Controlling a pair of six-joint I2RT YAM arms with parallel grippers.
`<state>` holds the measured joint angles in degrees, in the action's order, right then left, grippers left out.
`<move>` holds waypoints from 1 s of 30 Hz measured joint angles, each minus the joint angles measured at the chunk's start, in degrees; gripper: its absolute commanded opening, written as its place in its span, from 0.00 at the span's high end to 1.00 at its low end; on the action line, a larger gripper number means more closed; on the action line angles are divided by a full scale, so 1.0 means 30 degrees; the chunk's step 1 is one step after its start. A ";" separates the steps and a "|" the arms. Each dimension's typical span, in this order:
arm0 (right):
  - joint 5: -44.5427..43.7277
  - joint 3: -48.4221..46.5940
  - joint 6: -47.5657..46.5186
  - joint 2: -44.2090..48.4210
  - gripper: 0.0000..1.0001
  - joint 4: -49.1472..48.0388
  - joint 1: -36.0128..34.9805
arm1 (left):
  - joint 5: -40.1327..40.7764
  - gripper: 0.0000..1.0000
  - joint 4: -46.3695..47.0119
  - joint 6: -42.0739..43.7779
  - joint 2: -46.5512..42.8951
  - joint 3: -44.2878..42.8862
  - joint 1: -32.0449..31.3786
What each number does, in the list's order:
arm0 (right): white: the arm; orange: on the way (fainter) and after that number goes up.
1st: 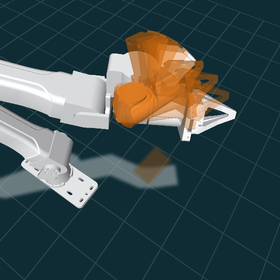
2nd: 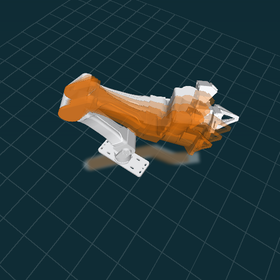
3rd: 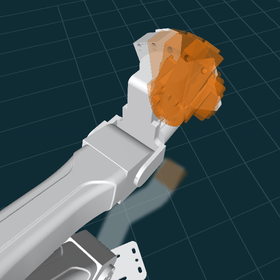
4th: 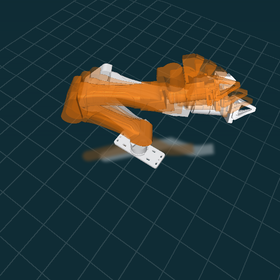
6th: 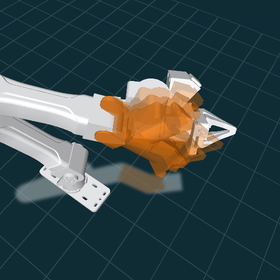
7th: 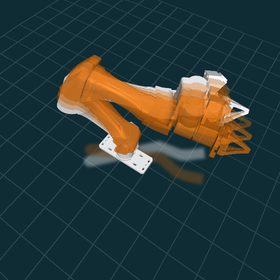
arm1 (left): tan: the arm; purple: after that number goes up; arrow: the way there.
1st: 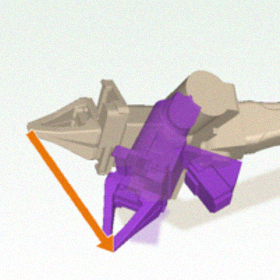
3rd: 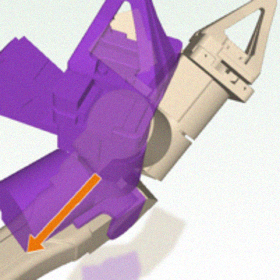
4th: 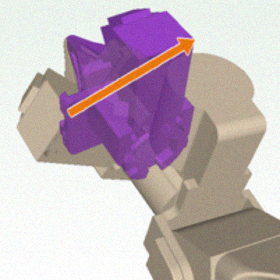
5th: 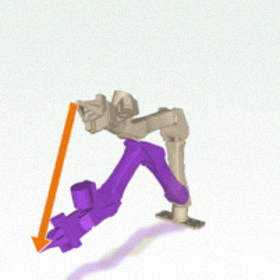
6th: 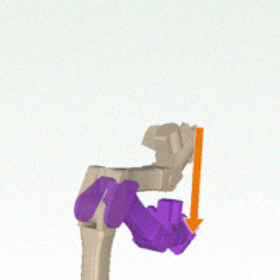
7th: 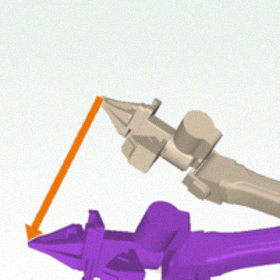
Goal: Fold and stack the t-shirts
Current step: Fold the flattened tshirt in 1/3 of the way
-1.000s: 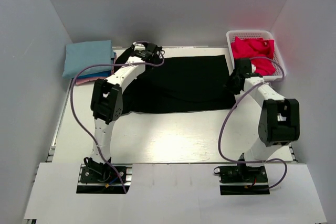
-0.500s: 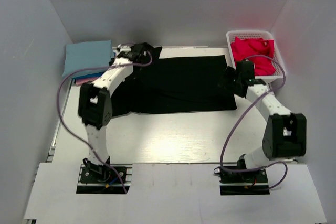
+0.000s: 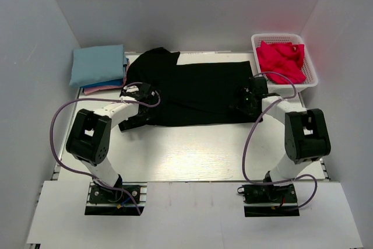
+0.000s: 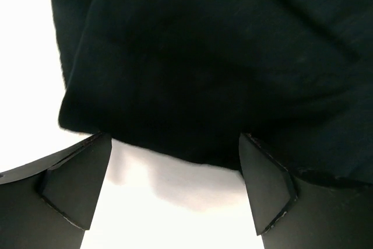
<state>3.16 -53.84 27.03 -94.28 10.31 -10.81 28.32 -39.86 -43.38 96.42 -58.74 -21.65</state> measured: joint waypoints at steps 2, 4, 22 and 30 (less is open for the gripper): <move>0.0087 -0.0313 0.0022 -0.0860 0.10 -0.0379 -0.0058 | 0.0058 0.00 0.0743 0.0000 0.0015 -0.0007 0.0044; 0.0080 -0.0976 0.0087 -0.1508 0.10 -0.0634 -0.0080 | 0.0291 0.00 0.1239 0.0000 0.0117 -0.0007 0.0051; -0.3475 -0.5792 0.4313 -0.4269 0.10 -0.1545 0.0058 | 0.1865 0.00 0.2171 -0.0546 0.0903 0.0226 0.0066; -0.3468 -1.0593 0.5865 -0.7089 0.10 -0.0474 0.0153 | 0.2142 0.00 0.2171 -0.1093 0.0809 0.0401 0.0066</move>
<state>-7.25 -85.62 44.62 -115.55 8.88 -10.35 34.74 -33.34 -46.65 98.85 -57.54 -21.45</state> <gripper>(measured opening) 0.896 0.996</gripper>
